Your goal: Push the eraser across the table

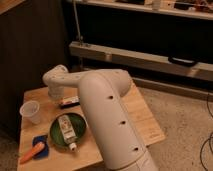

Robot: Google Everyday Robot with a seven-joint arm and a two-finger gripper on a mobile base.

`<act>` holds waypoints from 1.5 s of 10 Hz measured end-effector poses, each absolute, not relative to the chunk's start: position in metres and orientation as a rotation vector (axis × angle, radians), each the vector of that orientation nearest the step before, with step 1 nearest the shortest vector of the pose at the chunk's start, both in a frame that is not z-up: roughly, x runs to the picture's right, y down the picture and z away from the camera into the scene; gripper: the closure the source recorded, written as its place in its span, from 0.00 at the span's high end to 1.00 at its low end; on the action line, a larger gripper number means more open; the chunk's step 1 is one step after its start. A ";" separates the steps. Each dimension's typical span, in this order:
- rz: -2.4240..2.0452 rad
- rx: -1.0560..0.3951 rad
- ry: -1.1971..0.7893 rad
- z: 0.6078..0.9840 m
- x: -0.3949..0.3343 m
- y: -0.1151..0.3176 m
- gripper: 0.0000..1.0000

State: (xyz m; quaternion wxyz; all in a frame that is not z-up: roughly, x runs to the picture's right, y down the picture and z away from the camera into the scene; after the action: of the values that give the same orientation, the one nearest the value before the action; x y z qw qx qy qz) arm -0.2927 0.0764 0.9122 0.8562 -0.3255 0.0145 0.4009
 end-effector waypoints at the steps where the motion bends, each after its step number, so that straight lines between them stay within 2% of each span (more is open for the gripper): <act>1: 0.841 -0.671 0.047 0.913 -0.287 0.076 0.00; 10: 0.873 -0.553 0.206 0.926 -0.200 0.050 0.00; 15: 0.935 -0.525 0.244 0.921 -0.167 0.032 0.00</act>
State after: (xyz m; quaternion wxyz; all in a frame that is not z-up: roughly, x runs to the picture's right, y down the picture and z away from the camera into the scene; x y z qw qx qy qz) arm -0.1669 0.0316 0.9206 0.8526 -0.2496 0.1158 0.4442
